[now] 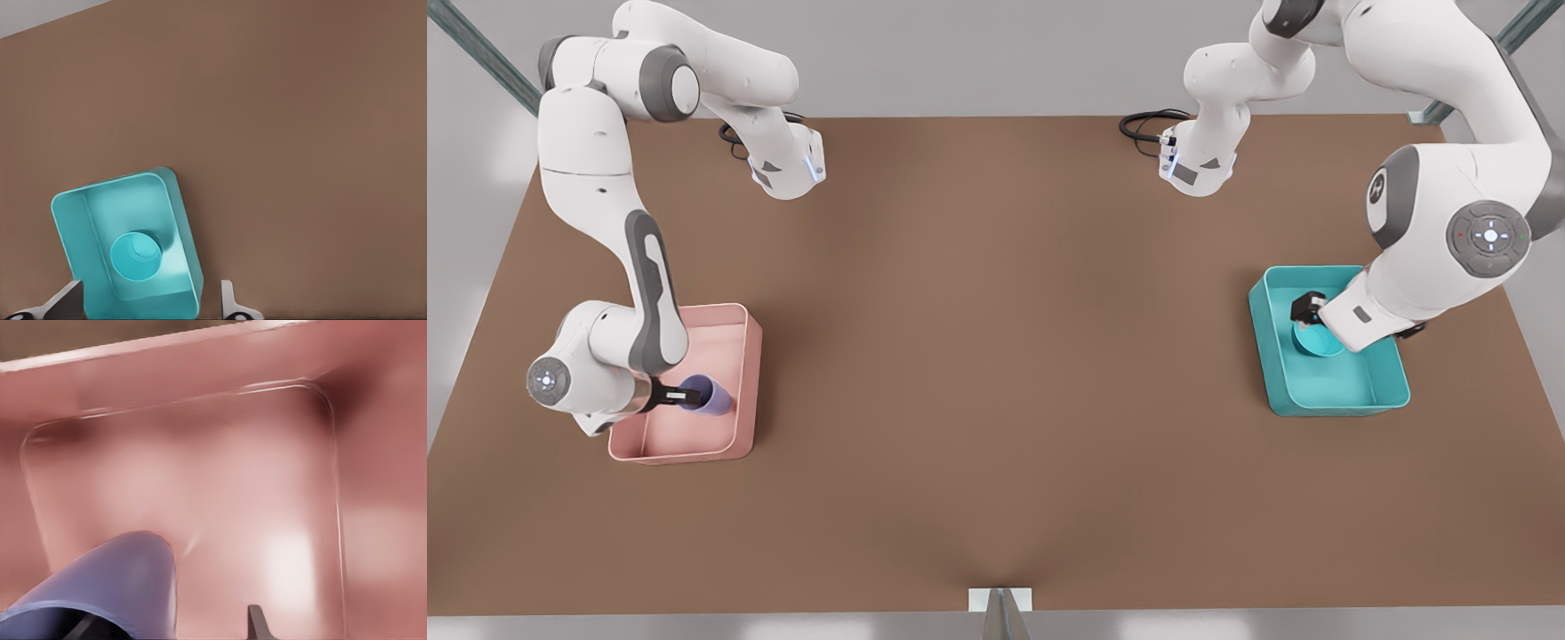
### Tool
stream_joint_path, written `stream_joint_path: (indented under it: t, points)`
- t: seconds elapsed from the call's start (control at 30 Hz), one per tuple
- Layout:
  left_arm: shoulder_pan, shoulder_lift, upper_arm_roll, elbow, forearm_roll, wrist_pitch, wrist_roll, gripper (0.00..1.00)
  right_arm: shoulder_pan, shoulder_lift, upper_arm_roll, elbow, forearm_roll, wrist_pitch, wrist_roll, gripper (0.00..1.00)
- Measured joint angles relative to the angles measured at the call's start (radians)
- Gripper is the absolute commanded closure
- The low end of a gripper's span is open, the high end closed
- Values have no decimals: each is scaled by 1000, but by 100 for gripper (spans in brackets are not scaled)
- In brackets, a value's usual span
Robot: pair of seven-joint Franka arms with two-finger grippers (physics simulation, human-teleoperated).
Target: Put the bowls and cups in different boxes
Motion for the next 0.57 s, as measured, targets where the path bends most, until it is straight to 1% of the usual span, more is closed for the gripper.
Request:
stream_joint_path:
  t: [0.1,0.2,0.27,0.37,0.43,0.57]
  points:
    - [6,-4,-21,0,1,-33,-16,0,3,-87,3,-1,19,-43,-28,0]
    - [9,-3,-25,1,2,-52,-30,0,25,-239,4,2,22,-125,-51,0]
    - [11,-4,-26,0,1,-63,-38,0,52,-318,4,41,16,-208,-53,0]
    - [8,-5,-27,0,1,-78,-48,0,91,-374,8,176,-2,-370,-34,0]
    - [7,-5,-27,0,-1,-85,-54,0,111,-417,12,193,-19,-448,-17,0]
    - [7,-5,-29,1,1,-101,-64,0,114,-441,12,205,-35,-542,12,0]
